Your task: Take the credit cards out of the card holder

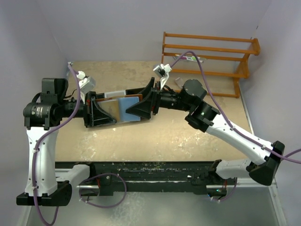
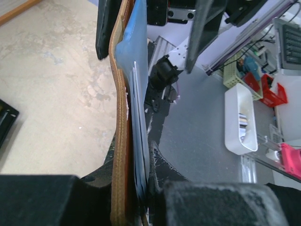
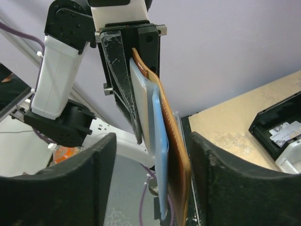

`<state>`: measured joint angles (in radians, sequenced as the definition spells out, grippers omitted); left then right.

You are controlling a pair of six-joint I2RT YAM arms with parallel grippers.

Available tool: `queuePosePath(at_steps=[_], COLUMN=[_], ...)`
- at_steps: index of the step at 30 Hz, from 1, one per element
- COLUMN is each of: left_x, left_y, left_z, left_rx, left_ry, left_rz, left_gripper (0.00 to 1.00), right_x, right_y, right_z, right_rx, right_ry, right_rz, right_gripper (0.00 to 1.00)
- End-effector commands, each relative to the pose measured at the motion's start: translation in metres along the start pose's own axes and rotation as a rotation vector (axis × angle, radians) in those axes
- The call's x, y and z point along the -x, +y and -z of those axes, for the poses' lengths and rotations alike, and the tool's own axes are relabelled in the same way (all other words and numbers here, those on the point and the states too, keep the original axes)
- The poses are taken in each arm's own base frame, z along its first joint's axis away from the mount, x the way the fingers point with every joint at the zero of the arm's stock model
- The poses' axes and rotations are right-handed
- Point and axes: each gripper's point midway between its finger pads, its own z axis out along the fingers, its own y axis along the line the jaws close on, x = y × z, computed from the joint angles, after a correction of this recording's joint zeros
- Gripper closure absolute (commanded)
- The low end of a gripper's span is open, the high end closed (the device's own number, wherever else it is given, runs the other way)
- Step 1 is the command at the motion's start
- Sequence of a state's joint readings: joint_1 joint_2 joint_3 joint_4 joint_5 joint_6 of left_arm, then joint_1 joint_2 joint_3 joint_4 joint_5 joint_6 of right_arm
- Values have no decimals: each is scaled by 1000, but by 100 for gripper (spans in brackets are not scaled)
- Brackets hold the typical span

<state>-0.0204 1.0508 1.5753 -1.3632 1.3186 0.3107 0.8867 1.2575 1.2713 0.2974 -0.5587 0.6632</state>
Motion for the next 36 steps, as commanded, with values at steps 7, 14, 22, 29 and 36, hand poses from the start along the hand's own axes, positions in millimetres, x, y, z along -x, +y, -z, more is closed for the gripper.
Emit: queuePosePath(at_steps=[7,14,22,29,36], left_x=[23,20,15,14,10], left_y=[-41,-33,-39,-42,-48], left_z=[2,1,4,7,6], left_rx=[-243,-168,-149,-99,-121], left_ry=[-84,-63,-51,-32,-35], left_rz=[23,-22,-62,-138,-162], left_gripper=[85,52,52,54,63], right_x=[19,25,14,7,3], right_y=[24,21,19,14,7], right_z=[-1,19,18,19,17], right_rx=[16,-59,-49,-66,-84], right_ry=[-46,-100,-63,-52,-42], right_rz=[73,91,68,70,67], right_gripper=[86,100,100,100,100])
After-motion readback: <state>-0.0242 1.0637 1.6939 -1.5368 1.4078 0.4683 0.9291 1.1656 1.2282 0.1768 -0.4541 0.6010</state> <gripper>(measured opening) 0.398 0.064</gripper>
